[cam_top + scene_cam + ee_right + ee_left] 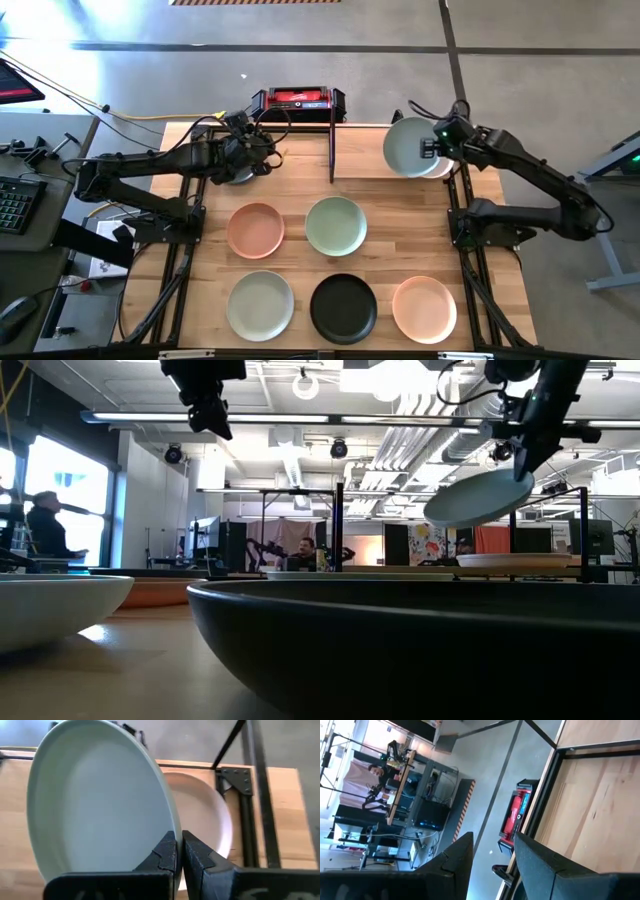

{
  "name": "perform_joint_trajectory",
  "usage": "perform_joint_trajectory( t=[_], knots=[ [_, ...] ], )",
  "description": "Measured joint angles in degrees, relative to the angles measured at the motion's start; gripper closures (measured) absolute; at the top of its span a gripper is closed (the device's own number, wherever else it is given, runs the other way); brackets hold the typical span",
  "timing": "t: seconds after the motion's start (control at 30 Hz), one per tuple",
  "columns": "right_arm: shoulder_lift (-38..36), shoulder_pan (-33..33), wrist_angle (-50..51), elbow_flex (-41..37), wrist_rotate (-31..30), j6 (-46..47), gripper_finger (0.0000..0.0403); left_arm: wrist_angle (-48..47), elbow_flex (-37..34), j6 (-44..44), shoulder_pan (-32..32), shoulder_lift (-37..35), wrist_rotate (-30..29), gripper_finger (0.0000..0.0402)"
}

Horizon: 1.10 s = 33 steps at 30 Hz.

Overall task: Place and stack plates onto a shelf
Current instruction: Stack the light blue plate on top of the white plate on the shelf

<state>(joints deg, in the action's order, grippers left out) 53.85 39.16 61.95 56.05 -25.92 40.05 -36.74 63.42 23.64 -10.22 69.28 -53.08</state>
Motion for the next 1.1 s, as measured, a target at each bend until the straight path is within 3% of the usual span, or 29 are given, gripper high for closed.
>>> perform_joint_trajectory(
  t=[0.27,1.1],
  knots=[
    [4.1,3.1,0.2,0.0,-0.5,0.0,0.0403,0.8,0.0,-0.9,0.0,0.0,0.0,0.0268],
    [4.2,5.1,2.5,0.0,-3.1,1.5,0.0403,0.8,0.0,-0.1,0.0,0.0,0.0,0.0268]
  ],
)
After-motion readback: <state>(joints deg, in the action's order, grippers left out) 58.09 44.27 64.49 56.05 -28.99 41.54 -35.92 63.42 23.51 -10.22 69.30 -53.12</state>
